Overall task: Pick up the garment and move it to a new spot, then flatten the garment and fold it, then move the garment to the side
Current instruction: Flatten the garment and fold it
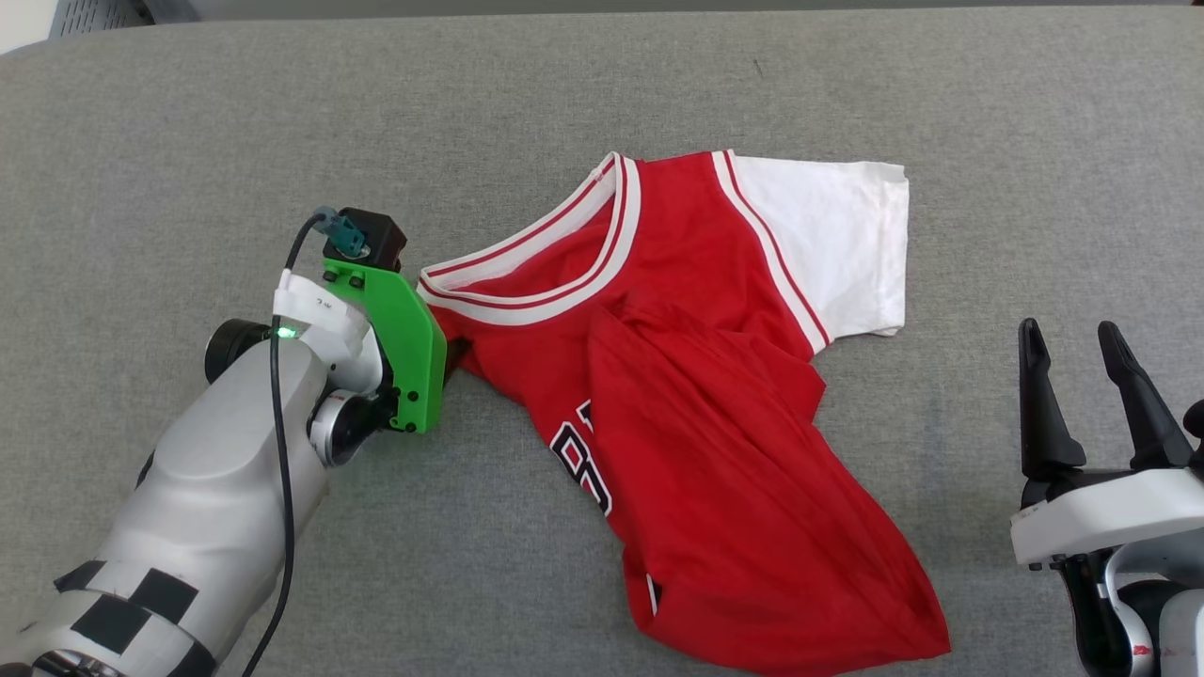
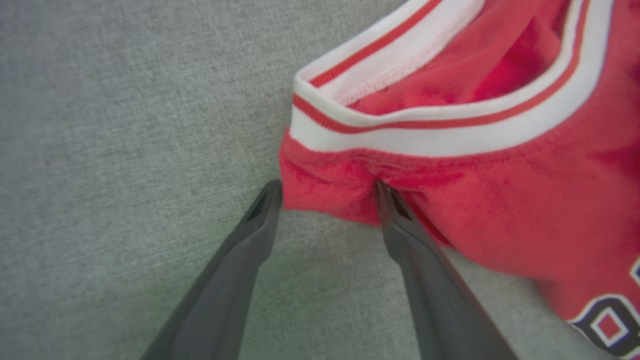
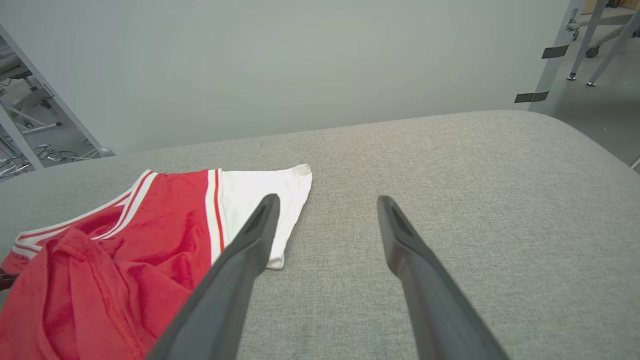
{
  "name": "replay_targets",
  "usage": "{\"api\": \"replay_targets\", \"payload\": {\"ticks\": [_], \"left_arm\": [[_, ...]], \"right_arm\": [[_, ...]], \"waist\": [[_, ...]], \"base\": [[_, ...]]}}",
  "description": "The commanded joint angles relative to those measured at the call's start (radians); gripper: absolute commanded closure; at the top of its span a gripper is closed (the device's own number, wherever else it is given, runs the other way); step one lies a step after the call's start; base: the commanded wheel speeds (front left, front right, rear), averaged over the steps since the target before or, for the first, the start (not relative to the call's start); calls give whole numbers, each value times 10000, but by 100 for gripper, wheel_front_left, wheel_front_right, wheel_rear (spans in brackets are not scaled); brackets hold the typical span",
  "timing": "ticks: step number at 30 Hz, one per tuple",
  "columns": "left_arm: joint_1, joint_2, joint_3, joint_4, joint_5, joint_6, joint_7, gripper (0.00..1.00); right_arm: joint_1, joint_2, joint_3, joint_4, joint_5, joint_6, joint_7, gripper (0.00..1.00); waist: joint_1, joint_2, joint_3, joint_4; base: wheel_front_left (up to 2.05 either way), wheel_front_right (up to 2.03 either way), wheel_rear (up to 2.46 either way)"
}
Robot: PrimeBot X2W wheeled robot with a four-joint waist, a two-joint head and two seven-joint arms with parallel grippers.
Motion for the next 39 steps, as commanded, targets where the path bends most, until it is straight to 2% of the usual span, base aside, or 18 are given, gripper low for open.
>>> {"api": "replay_targets", "payload": {"ticks": [1,2,6,13,21,29,34,39], "left_arm": [[338,-283,-286,423,-131,-123,307,60],[297,-353,-302,549,-140,-166,282,100],[31,-485,-361,998,52,-142,-107,100],[-842,-654,-221,1418,611,475,-1558,100],[-1731,-1597,-693,949,1305,606,-2444,100],[-1353,-2865,-1969,741,1901,191,-2463,100],[-553,-3177,-2854,875,2076,-169,-2451,100],[-25,-3274,-3345,903,2006,-383,-2550,100]], "right_arm": [[-168,-10,40,43,30,-7,-58,0],[-175,-10,51,64,40,-7,-67,0],[-183,-10,69,159,91,-7,-99,0],[-131,-10,91,341,191,-7,-129,0],[2,-10,108,439,255,-7,-103,0],[57,-10,103,385,321,-7,-58,0],[53,-10,106,367,343,-7,-81,0],[48,-10,56,365,349,-7,-125,0]], "waist": [[0,-1,-12,-35],[0,-1,-25,-51],[0,-1,-128,-90],[0,-1,-471,-163],[0,-1,-815,-313],[0,-1,-840,-595],[0,-1,-800,-718],[0,-1,-768,-694]], "base": [[0,0,0],[0,0,0],[0,0,0],[0,0,0],[0,0,0],[0,0,0],[0,0,0],[0,0,0]]}}
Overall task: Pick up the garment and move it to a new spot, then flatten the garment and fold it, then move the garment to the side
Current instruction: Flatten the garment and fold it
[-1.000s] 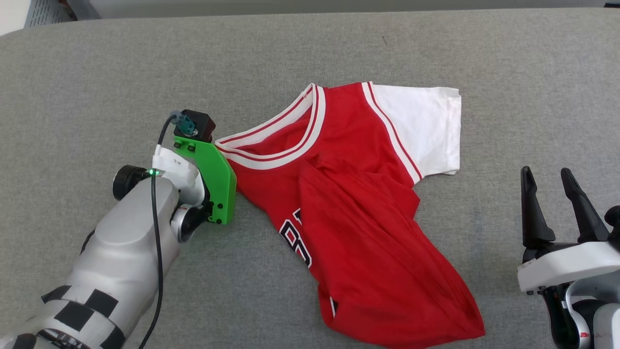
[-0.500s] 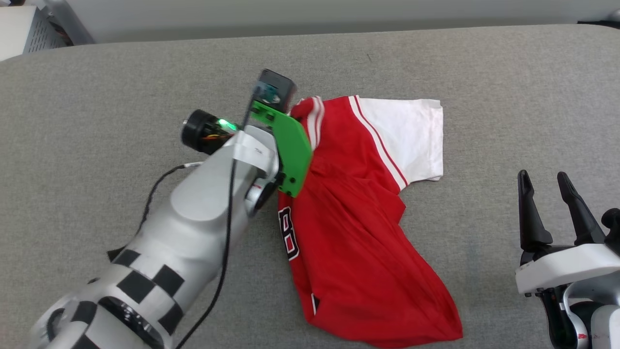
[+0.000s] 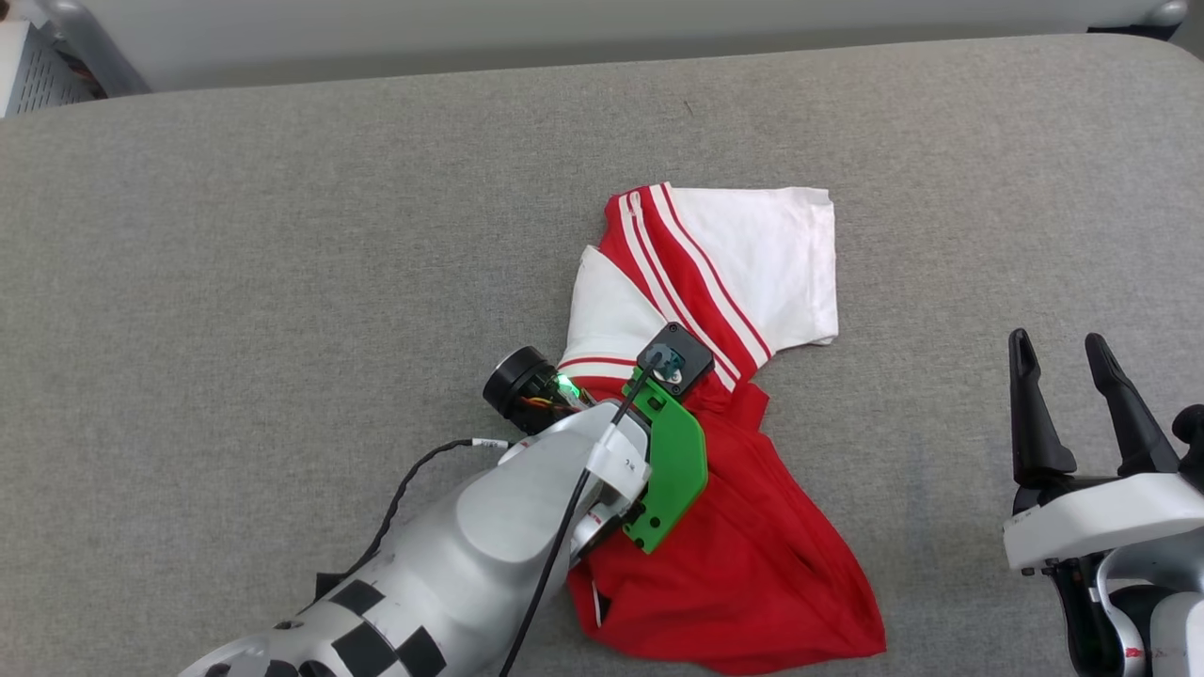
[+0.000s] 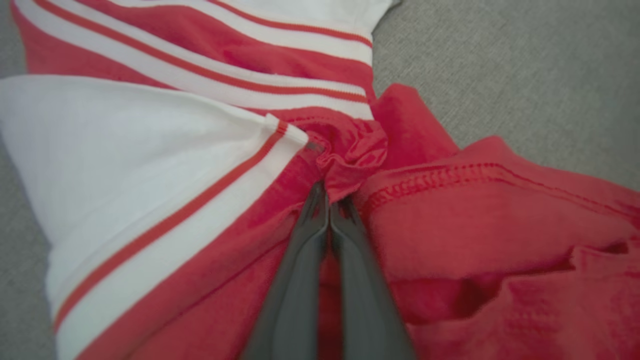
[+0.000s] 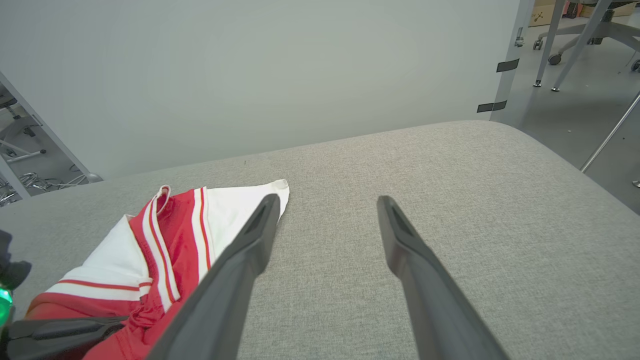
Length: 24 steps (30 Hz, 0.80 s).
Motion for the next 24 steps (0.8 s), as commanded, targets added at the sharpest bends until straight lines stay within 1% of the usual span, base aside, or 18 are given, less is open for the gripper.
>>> {"api": "replay_targets", "payload": {"ticks": [1,3,4,5,6,8,11,16,20,24], "left_arm": [[219,-52,-76,77,-42,-81,-83,100],[220,-62,-31,61,-91,-57,-395,100],[225,-67,32,44,-141,-26,-593,76],[216,-69,90,18,-169,17,-779,24],[214,-71,167,-21,-200,71,-1038,0],[223,-73,331,-95,-248,234,-1501,0],[279,-60,638,-277,-276,615,-2306,0],[618,192,1221,-788,-475,1190,-3424,0],[880,582,1729,-1230,-840,1510,-3658,0],[876,1106,2179,-1605,-1263,1609,-3347,0]], "right_arm": [[47,-12,-5,-29,45,-7,-49,0],[39,-12,-8,-39,0,-7,-75,0],[43,-12,-4,-48,-96,-7,-85,0],[47,-12,-15,-63,-230,-7,-90,0],[59,-12,-35,-60,-281,-7,-95,0],[91,-12,-59,-66,-327,-7,-90,0],[168,-12,-102,-80,-395,-7,-69,0],[345,-12,-127,-130,-411,-7,-3,0],[465,-12,-139,-189,-402,-7,59,0],[530,-12,-89,-247,-388,-7,119,0]], "waist": [[-1,-1,9,36],[-1,-1,-15,88],[-1,-1,-63,119],[-1,-1,-96,141],[-1,-1,-164,175],[-1,-1,-286,232],[-1,-1,-489,337],[-1,-1,-865,543],[-1,-1,-1069,665],[-1,-1,-1134,692]], "base": [[0,0,0],[0,0,0],[0,0,0],[0,0,0],[0,0,0],[0,0,0],[0,0,0],[0,0,0],[0,0,0],[0,0,0]]}}
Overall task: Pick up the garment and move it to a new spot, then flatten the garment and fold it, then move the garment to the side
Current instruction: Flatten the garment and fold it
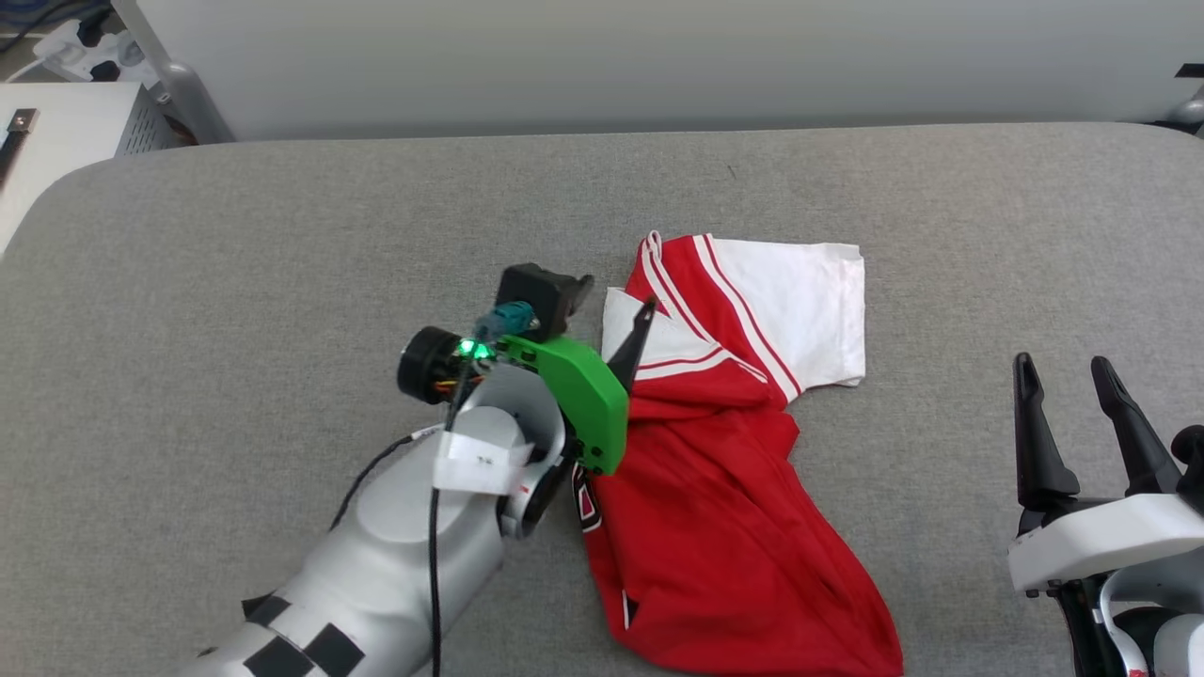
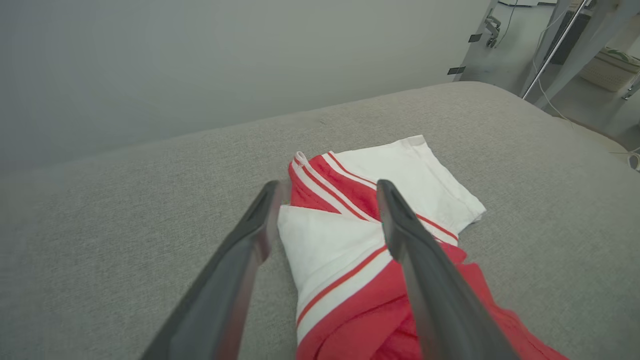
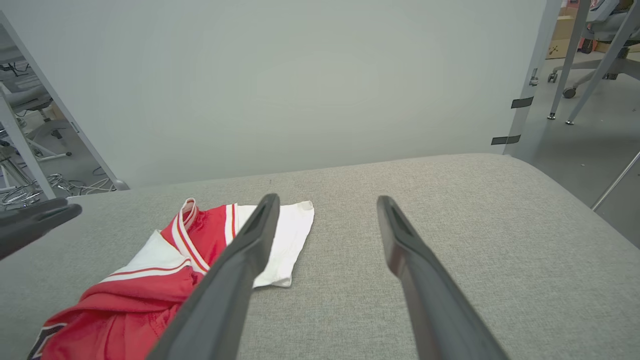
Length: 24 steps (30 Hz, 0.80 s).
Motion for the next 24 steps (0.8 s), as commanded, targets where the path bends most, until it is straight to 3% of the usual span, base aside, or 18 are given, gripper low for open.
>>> {"api": "replay_targets", "payload": {"ticks": [1,3,4,11,18,24], "left_arm": [[42,222,146,-121,-178,23,177,0],[-119,470,305,-231,-419,-107,573,0],[-511,807,394,-242,-725,-424,1414,0],[-1959,1069,174,578,-1206,-1338,3835,0],[-2975,837,-118,1624,-1296,-1771,4875,0],[-3349,621,-356,2435,-1354,-1953,5145,0]], "right_arm": [[120,-12,36,-78,-22,-7,28,0],[120,-12,71,-105,-2,-7,42,0],[98,-12,137,-124,38,-7,55,0],[-226,-12,275,-117,143,-7,-4,0],[-532,-12,413,5,232,-7,-129,0],[-683,-12,441,109,305,-7,-238,0]], "waist": [[0,-1,-30,27],[0,-1,37,-8],[0,-1,256,-120],[0,-1,1154,-524],[0,-1,1828,-883],[0,-1,2146,-1059]], "base": [[0,0,0],[0,0,0],[0,0,0],[0,0,0],[0,0,0],[0,0,0]]}}
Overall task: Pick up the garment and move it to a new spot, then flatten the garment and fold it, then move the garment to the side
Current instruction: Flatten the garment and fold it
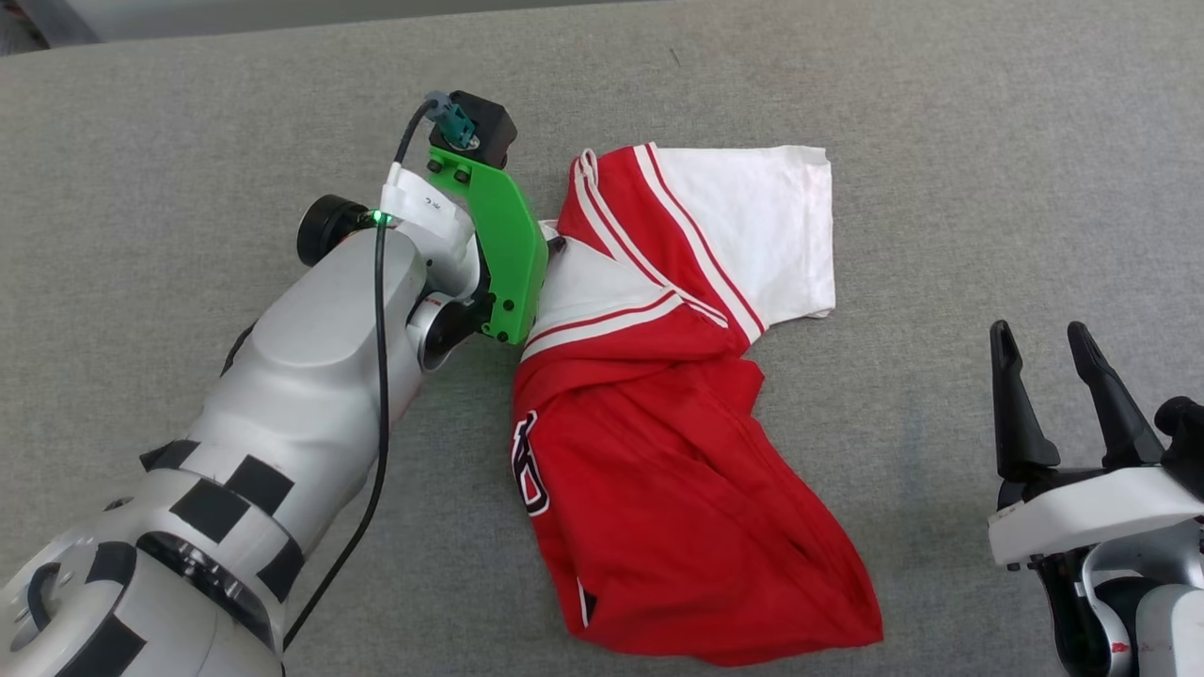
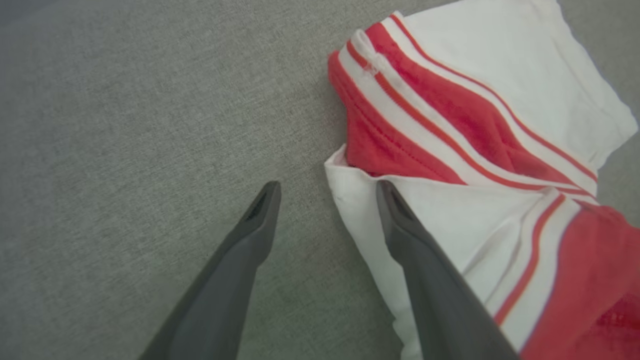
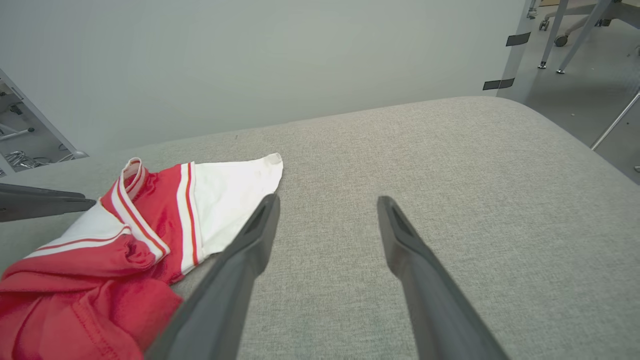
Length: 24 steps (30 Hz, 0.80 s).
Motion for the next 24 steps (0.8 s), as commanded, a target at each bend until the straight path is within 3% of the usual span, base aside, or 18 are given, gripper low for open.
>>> {"api": "replay_targets", "payload": {"ticks": [1,7,8,9,10,11,17,24], "left_arm": [[-189,-51,-79,135,-47,-70,41,0],[-153,-268,-682,831,15,-139,657,0],[-86,-307,-844,955,27,-145,877,6],[-12,-351,-956,1029,-12,-149,1075,53],[78,-412,-1111,1026,-58,-152,1278,84],[133,-447,-1248,984,-81,-153,1402,100],[266,-507,-1877,572,-295,-157,1541,100],[-150,-422,-1879,853,-23,-66,12,100]], "right_arm": [[-200,-12,28,38,83,-7,-107,0],[-318,-12,61,140,137,-7,-187,0],[-342,-12,83,161,165,-7,-195,0],[-359,-12,100,174,179,-7,-202,0],[-371,-12,108,183,190,-7,-211,0],[-377,-12,103,184,204,-7,-219,0],[-431,-12,42,232,223,-7,-228,0],[-328,-12,-14,372,283,-7,-229,0]], "waist": [[0,0,223,-172],[0,0,423,-209],[0,0,435,-220],[0,0,448,-231],[0,0,462,-233],[0,0,480,-227],[0,0,445,-140],[0,0,-64,68]], "base": [[0,0,0],[0,0,0],[0,0,0],[0,0,0],[0,0,0],[0,0,0],[0,0,0],[0,0,0]]}}
